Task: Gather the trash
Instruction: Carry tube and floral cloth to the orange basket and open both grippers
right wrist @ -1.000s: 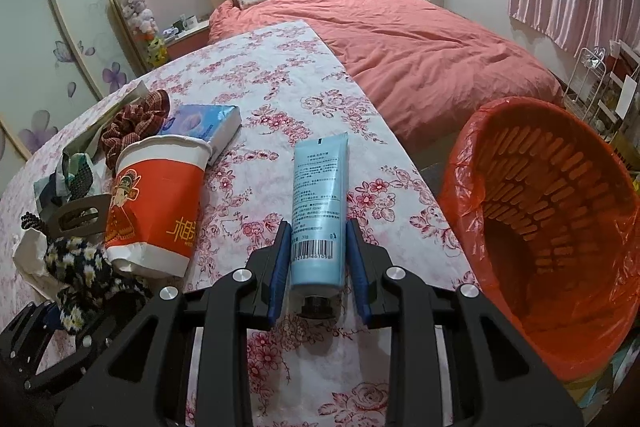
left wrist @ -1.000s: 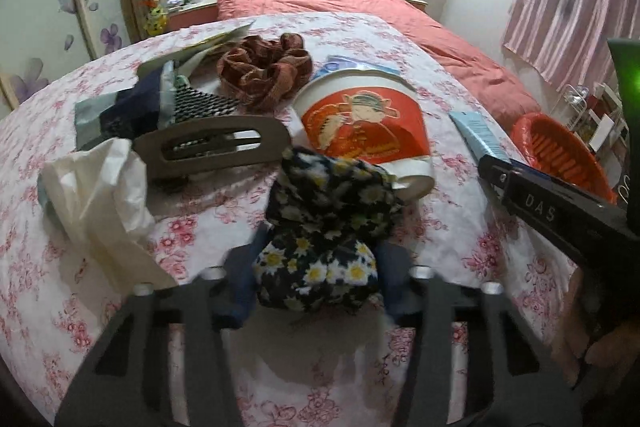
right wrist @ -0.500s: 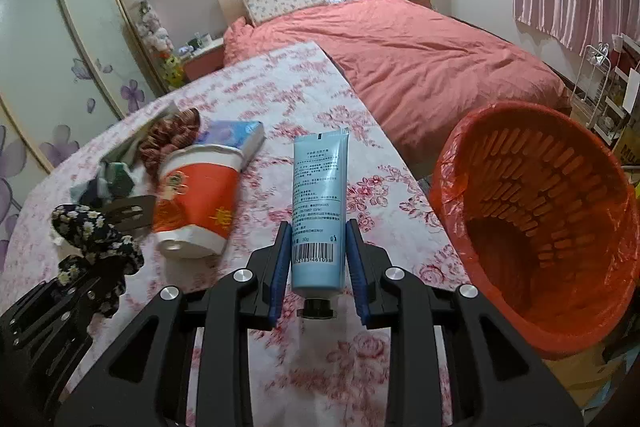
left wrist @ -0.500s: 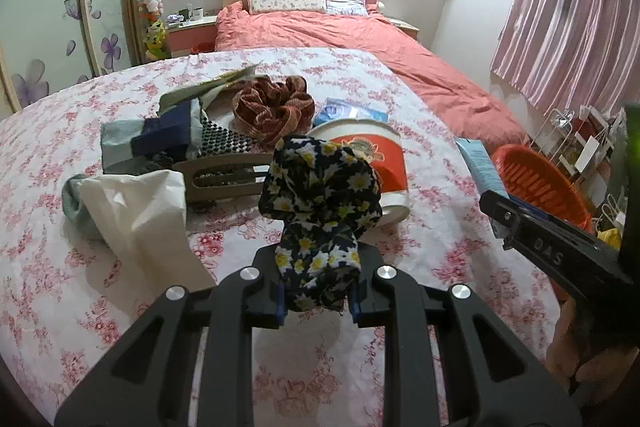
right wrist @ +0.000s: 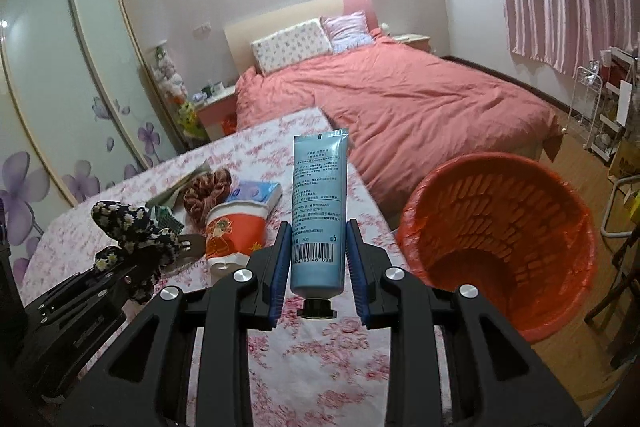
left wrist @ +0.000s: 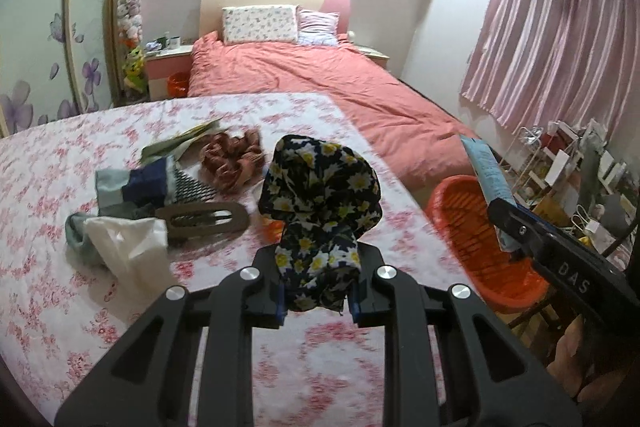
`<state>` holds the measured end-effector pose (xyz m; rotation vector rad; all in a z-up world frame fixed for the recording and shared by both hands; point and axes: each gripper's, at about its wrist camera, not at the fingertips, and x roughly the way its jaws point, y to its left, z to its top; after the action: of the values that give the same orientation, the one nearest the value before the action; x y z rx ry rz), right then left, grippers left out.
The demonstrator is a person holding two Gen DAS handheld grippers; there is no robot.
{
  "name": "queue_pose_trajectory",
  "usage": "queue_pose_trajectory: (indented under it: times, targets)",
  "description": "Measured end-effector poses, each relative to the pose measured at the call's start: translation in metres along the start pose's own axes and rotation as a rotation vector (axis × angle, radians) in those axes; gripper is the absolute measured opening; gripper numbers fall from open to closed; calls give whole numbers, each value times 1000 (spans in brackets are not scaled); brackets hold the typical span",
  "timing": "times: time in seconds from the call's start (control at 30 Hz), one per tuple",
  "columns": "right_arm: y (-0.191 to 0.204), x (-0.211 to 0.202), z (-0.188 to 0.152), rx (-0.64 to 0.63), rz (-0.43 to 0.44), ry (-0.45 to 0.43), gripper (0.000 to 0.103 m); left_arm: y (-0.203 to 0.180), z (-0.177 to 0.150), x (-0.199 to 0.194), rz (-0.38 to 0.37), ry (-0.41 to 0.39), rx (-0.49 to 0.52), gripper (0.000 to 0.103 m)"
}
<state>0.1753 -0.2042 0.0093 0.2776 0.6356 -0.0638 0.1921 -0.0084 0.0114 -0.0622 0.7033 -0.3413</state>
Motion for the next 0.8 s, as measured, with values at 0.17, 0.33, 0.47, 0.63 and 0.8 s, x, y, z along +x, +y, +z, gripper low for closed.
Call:
queue_pose_trajectory:
  times: [0.17,0.33,0.47,0.63,0.8]
  targets:
    - [-22,-17,2,28,-39,-44,28,-32,6,-1,-54,-6,29,23]
    - [-57,-18,2,75,-99,-63,28,-76,11,10,-138,-1,75,23]
    - [-85,-12,1,130,-133,-60,28,-109,15,27,-199,22,111,23]
    - [-111,-6,5,177,-159,-78,28,-147,18,58,-259,63,158,23]
    - [-132,-2,10,211,-174,-95,28,-181,21,89,-300,98,197,23]
